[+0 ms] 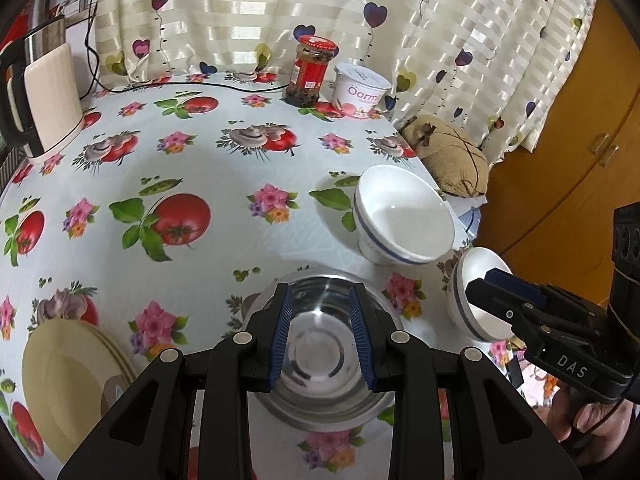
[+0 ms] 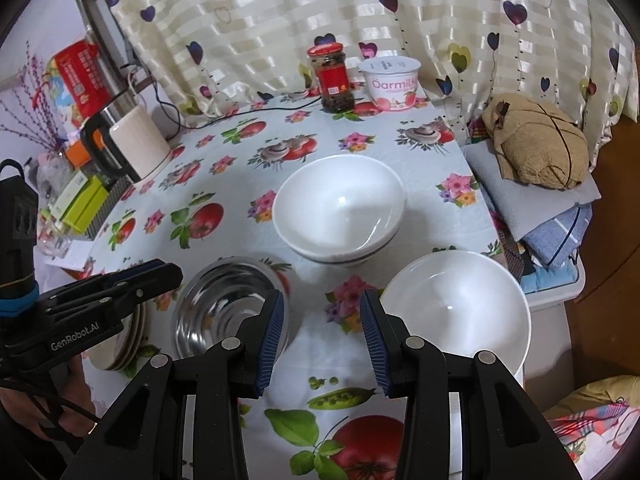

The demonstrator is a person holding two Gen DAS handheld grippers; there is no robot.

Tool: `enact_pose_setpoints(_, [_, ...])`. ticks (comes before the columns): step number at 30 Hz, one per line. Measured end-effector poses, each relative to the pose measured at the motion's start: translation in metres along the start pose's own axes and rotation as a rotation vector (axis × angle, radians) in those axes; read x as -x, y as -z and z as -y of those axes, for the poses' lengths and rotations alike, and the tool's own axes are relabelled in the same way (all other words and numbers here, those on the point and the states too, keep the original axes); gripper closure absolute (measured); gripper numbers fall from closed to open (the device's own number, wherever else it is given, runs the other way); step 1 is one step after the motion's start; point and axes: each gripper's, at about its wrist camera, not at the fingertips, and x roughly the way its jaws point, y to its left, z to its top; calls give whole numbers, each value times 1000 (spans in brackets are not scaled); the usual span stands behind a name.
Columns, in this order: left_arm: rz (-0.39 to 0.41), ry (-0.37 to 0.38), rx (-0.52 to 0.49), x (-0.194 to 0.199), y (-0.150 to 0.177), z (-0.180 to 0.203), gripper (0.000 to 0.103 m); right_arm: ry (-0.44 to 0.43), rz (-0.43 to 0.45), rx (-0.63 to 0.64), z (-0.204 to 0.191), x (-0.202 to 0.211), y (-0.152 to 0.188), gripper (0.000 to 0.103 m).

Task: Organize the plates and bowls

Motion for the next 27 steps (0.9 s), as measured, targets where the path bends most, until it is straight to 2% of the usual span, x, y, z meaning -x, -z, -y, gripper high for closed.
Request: enact_pose_setpoints(27, [-46, 54, 10, -64, -46, 19, 72, 33, -7, -66, 40, -39, -42, 65])
